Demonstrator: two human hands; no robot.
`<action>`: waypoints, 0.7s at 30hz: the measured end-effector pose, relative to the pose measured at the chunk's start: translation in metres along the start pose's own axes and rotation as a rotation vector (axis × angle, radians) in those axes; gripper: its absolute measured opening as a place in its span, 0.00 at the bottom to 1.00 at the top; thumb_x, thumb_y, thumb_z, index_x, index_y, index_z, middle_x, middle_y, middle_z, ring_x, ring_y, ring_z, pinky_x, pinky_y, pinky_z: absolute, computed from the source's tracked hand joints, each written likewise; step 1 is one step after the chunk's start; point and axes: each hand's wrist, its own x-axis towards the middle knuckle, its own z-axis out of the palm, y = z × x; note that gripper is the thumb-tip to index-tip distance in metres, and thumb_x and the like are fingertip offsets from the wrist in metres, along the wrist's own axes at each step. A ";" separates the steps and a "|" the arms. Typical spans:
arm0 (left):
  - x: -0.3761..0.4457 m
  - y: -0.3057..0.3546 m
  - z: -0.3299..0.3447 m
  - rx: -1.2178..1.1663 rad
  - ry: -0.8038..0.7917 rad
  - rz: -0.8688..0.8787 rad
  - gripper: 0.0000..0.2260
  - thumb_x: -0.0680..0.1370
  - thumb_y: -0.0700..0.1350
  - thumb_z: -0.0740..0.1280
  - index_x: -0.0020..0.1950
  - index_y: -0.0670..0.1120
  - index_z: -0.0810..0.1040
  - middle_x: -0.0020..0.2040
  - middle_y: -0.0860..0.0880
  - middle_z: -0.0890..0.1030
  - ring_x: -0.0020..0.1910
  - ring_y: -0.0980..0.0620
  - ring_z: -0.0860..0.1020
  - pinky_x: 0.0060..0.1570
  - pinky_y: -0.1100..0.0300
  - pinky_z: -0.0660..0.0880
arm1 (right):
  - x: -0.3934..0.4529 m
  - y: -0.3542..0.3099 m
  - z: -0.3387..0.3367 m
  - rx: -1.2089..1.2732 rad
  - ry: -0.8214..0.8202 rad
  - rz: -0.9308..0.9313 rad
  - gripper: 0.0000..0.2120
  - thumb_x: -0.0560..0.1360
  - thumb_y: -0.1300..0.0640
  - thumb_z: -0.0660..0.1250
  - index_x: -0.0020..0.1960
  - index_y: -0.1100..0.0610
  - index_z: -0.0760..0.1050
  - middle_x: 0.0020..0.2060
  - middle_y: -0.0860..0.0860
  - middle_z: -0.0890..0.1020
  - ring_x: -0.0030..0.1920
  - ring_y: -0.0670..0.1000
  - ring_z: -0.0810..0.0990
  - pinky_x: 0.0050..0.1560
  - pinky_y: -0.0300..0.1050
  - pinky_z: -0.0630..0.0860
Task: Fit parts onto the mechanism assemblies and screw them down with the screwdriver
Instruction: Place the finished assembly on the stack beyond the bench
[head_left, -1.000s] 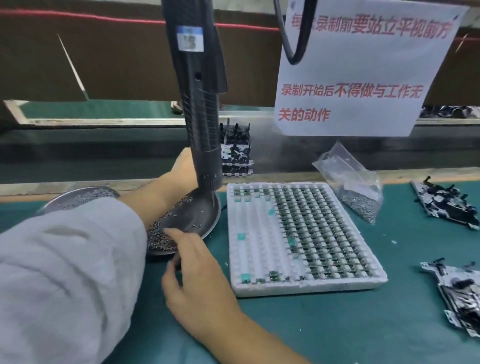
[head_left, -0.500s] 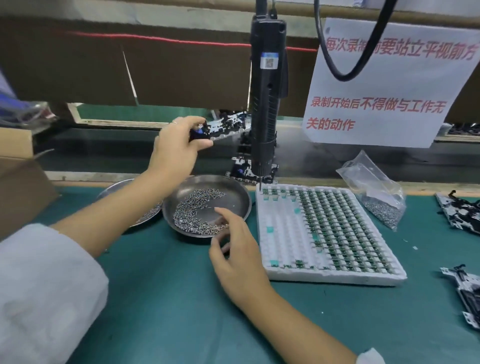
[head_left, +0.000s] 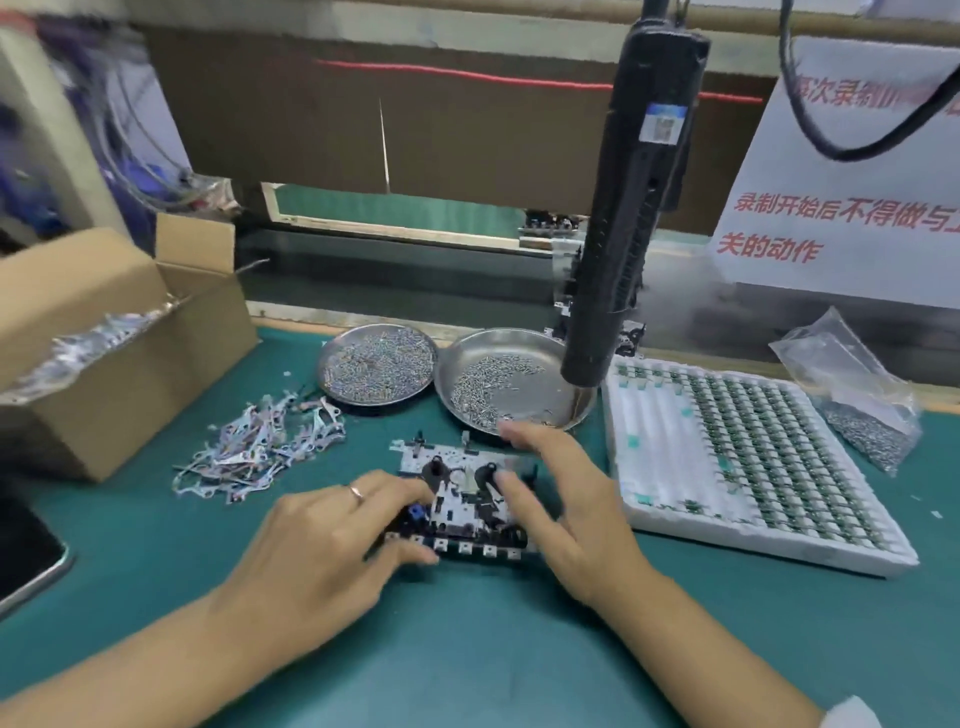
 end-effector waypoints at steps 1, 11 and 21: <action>-0.002 0.000 0.003 0.009 -0.014 -0.003 0.15 0.72 0.59 0.64 0.54 0.54 0.73 0.45 0.59 0.83 0.33 0.57 0.79 0.31 0.63 0.72 | -0.003 -0.002 -0.001 -0.107 -0.111 -0.091 0.21 0.77 0.44 0.62 0.64 0.54 0.73 0.58 0.46 0.78 0.59 0.46 0.75 0.60 0.44 0.71; 0.013 -0.066 0.001 0.306 -0.033 -0.254 0.18 0.75 0.54 0.61 0.53 0.43 0.82 0.44 0.47 0.84 0.47 0.44 0.81 0.54 0.51 0.64 | -0.001 -0.002 0.005 -0.445 -0.359 -0.144 0.26 0.74 0.47 0.68 0.68 0.56 0.71 0.61 0.49 0.77 0.63 0.55 0.72 0.66 0.58 0.66; 0.026 -0.073 -0.002 -0.016 0.143 -0.420 0.05 0.75 0.41 0.70 0.47 0.49 0.84 0.37 0.54 0.81 0.44 0.47 0.77 0.47 0.55 0.60 | -0.003 0.001 0.006 -0.390 -0.221 -0.171 0.20 0.75 0.49 0.66 0.65 0.56 0.75 0.56 0.49 0.79 0.60 0.53 0.73 0.68 0.51 0.61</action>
